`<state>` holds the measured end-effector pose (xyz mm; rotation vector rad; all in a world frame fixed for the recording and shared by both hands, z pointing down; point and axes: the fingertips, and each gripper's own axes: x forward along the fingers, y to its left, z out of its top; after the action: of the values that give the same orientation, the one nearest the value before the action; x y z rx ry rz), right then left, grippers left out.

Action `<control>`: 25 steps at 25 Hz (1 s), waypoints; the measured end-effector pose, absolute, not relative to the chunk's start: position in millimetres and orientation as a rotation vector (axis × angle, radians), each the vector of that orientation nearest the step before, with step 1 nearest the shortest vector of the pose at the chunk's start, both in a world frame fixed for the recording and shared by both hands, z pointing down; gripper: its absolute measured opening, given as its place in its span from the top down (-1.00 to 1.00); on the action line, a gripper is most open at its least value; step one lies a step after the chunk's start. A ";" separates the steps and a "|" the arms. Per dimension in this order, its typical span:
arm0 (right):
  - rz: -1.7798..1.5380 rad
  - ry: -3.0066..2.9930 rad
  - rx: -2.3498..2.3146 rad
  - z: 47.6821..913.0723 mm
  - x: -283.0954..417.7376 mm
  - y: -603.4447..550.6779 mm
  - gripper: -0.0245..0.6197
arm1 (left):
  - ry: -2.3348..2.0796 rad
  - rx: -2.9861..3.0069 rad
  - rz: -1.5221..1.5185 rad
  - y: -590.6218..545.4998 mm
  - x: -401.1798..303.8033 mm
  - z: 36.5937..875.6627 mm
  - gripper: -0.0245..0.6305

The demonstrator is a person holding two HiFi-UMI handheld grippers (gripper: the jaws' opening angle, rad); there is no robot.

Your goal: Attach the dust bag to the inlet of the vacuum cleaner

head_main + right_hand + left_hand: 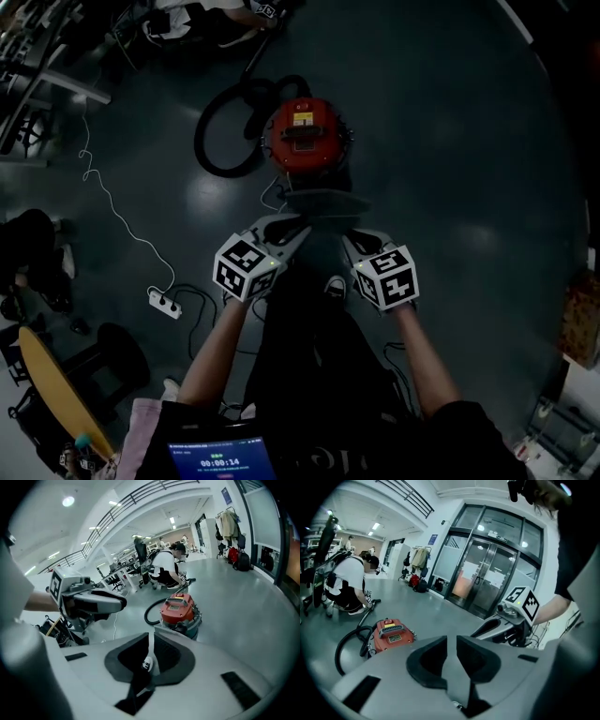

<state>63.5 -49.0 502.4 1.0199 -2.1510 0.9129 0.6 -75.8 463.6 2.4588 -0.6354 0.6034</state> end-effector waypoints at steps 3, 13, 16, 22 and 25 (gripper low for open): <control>0.926 -2.154 1.028 480.2 66.0 -18.9 0.78 | -0.673 2.438 0.590 -36.1 0.4 434.9 0.75; 0.955 -2.191 1.095 419.4 45.0 70.7 0.78 | -0.792 2.388 0.493 83.0 -32.7 366.7 0.82; 0.922 -2.208 1.125 397.6 34.1 101.1 0.78 | -0.839 2.374 0.457 120.4 -49.7 352.0 0.83; 0.880 -2.236 1.181 357.8 4.6 187.5 0.78 | -0.887 2.387 0.384 203.5 -80.7 319.1 0.85; 0.862 -2.235 1.184 347.4 -8.1 241.3 0.78 | -0.882 2.413 0.382 248.6 -89.0 309.2 0.85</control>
<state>-8.1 241.3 347.4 1.1837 -2.2353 0.8615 -89.0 248.6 309.2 2.4131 -0.8819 0.3817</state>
